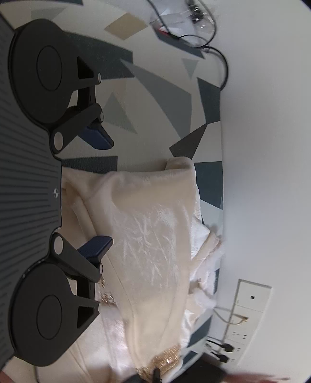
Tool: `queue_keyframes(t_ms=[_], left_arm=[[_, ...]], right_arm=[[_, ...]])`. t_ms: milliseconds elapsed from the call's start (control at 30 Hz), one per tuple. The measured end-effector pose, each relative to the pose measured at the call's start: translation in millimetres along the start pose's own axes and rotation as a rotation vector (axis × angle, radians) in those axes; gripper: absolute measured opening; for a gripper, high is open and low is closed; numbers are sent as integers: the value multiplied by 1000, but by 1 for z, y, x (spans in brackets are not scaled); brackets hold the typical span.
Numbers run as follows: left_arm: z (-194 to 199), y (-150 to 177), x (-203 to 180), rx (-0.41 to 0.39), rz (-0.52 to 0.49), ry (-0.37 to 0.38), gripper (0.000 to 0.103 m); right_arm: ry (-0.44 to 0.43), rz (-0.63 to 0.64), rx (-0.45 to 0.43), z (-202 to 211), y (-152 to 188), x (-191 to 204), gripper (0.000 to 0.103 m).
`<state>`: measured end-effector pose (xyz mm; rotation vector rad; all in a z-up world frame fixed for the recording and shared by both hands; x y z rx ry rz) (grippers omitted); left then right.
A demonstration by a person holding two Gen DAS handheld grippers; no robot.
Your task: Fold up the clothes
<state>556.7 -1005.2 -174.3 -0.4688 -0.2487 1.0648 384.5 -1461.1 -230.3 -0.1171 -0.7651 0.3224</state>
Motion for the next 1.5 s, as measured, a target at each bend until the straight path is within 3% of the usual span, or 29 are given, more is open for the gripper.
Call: queue_keyframes(t_ms=[133, 167, 200, 267, 400, 633, 700, 867, 1033, 1200, 1367, 1467, 1500], left_arm=[[-1, 1, 2, 1, 11, 11, 83], [-1, 1, 3, 1, 17, 14, 83], [-1, 1, 3, -1, 23, 16, 83], [0, 1, 3, -7, 30, 18, 83], [1, 2, 3, -18, 35, 22, 83], [4, 8, 2, -25, 43, 39, 83], [4, 8, 3, -17, 61, 48, 83], [7, 9, -5, -14, 55, 58, 83], [5, 8, -21, -12, 30, 62, 83], [6, 8, -32, -13, 11, 41, 84], [2, 9, -32, 14, 13, 3, 84], [0, 9, -29, 25, 22, -13, 84], [-1, 9, -28, 29, 26, -19, 84]], right_arm=[[-26, 46, -62, 28, 4, 11, 17], [0, 63, -33, 27, 2, 12, 19], [30, 81, -1, 25, 0, 12, 28], [120, 119, 56, 18, -3, 13, 31], [169, 200, 11, 28, 8, 19, 40], [341, 663, -63, 30, 64, 56, 72], [389, 795, -84, 30, 80, 66, 75], [509, 1061, -101, 11, 117, 68, 75], [615, 1162, -91, -6, 123, 63, 77], [677, 1320, -154, -23, 130, 71, 82], [653, 1389, -194, -41, 137, 86, 82], [622, 1343, -213, -49, 128, 89, 84], [599, 1304, -207, -48, 122, 89, 79]])
Point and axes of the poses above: each gripper's, at about its wrist camera, not at the fingertips, and z roughly against the way its jaws point, x to its left, y to its underside, the point moved 1 cm from there along -z, roughly the way its jaws point, and after that the axes turned 11 degrees about x, right-handed, at the moved point
